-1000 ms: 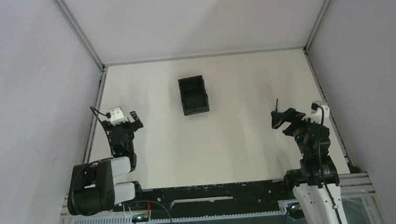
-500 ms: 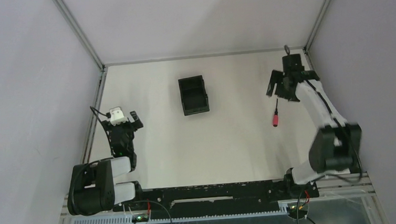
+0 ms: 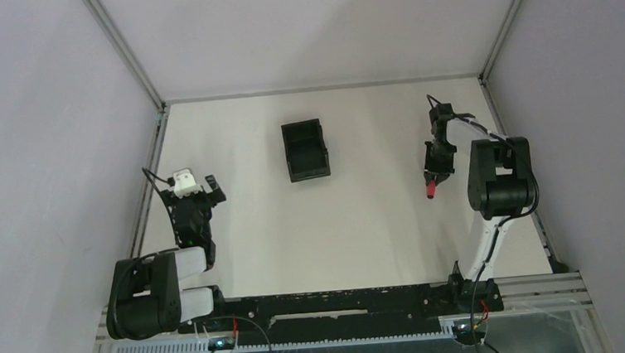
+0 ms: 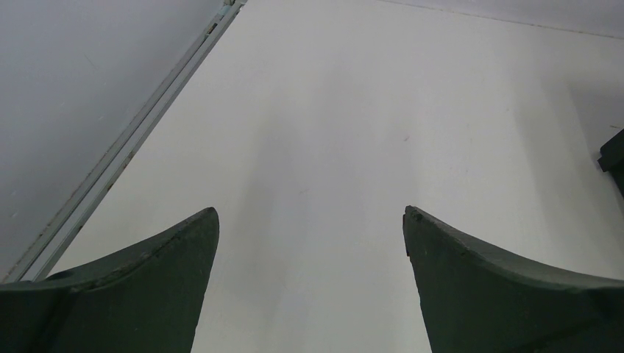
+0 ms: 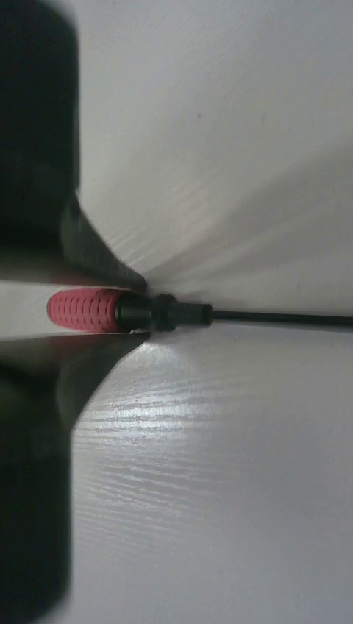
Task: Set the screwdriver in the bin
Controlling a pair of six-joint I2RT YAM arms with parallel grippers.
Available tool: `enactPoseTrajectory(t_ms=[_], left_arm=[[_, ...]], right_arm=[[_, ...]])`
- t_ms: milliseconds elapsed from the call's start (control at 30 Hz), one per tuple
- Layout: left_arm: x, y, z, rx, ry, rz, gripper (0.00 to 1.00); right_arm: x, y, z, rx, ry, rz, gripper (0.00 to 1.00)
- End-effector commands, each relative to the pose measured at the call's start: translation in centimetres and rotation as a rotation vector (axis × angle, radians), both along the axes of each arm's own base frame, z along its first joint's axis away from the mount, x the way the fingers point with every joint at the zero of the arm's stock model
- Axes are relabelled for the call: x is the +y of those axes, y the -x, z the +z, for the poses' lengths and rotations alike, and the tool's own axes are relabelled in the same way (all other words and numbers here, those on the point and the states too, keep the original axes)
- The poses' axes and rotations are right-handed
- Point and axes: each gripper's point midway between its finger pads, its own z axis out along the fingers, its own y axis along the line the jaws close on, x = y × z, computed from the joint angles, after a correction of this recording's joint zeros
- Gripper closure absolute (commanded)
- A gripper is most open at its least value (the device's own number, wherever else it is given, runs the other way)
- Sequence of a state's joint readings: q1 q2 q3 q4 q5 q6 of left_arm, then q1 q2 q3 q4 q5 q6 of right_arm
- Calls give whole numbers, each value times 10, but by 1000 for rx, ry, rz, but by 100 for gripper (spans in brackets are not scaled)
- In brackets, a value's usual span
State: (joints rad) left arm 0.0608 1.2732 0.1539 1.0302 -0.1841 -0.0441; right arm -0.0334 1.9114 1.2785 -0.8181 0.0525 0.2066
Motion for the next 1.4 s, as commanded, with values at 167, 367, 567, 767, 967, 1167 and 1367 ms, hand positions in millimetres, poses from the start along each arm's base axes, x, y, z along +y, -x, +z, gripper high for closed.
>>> enactPoseTrajectory(t_ms=[167,367,567,767,967,1167,1367], left_arm=[[1,-10,28,-79,-22,3,0],[1,-10,28,-78,-22,4,0],[1,-10,28,-79,-21,3,0],[1,-10,28,-79,-21,3,0],[1,-10,27,-78,-21,3,0],[1,-11,28,-79,-21,2,0],[1,-10,28,-79,-21,3,0]], right_arm=[[-27,-36,37,-61,127,57,100],[-39,-57,118,-110,180,29,100],[-14,-79,138,-144,117,0,100],[107,-107,155,-240,-1,193,100],[262,-113,176,-383,-167,464,100],[347,-113,191,-577,-220,659,100],[359,-125,165,-623,-67,757,100]])
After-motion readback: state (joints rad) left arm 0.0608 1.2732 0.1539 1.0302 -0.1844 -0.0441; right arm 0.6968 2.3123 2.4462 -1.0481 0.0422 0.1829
